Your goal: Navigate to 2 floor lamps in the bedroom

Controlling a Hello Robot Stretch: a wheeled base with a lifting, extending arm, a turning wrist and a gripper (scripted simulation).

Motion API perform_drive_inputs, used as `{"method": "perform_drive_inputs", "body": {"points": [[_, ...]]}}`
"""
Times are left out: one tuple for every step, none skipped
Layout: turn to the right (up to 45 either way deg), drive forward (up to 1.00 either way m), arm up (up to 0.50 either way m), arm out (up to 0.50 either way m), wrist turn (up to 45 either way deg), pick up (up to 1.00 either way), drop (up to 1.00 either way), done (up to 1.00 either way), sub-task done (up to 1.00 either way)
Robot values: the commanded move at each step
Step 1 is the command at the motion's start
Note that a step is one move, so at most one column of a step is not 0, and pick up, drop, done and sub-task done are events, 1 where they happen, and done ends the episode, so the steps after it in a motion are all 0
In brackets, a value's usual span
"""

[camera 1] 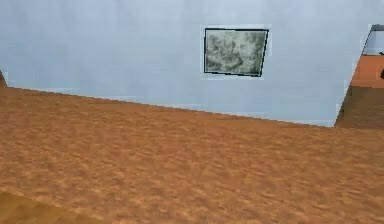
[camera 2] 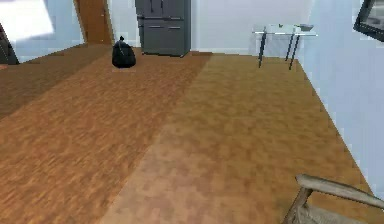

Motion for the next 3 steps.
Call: {"method": "perform_drive_inputs", "body": {"points": [[-9.0,0.00,0.00,0.00,0.0,0.00,0.00,0.00,0.00],[0.0,0.10,0.00,0.00,0.0,0.00,0.00,0.00,0.00],[45.0,0.00,0.00,0.00,0.0,0.00,0.00,0.00,0.00]]}}
